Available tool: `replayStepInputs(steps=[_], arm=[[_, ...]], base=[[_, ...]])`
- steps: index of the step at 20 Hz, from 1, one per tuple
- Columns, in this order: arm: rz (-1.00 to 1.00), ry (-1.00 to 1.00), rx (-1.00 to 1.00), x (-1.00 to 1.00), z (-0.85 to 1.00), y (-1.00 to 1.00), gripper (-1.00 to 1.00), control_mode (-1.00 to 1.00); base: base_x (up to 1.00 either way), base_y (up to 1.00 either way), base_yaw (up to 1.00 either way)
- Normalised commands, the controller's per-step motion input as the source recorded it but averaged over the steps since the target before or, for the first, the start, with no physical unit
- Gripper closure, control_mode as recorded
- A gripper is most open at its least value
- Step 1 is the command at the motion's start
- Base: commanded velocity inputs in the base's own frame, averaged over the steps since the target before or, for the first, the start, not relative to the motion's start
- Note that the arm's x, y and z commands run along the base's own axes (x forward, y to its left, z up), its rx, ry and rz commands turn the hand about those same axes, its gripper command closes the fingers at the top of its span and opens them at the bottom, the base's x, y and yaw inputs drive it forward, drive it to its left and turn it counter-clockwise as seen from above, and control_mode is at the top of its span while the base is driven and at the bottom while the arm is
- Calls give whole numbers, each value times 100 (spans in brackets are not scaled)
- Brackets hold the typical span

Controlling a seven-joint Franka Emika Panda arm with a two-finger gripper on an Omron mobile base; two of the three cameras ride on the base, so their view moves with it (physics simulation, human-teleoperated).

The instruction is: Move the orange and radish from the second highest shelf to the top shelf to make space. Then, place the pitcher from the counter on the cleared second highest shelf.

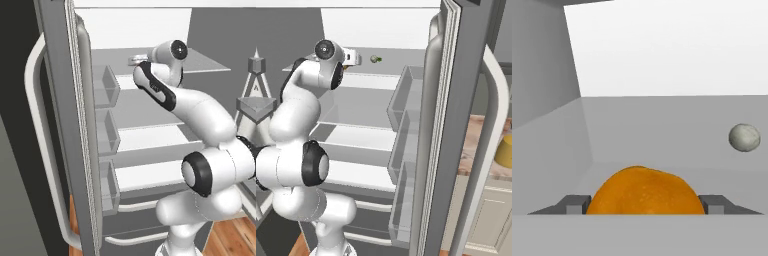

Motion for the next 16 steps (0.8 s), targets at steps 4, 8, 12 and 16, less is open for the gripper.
replayStepInputs(steps=[4, 8, 12, 16], arm=[[0, 1, 1, 100, -1, 15, 100, -100], [0, 5, 0, 99, 9, 11, 100, -100], [0, 0, 0, 84, -3, 24, -100, -100], [0, -1, 0, 57, -5, 21, -100, -100]], base=[[0, 0, 0], [0, 0, 0], [0, 0, 0], [0, 0, 0]])
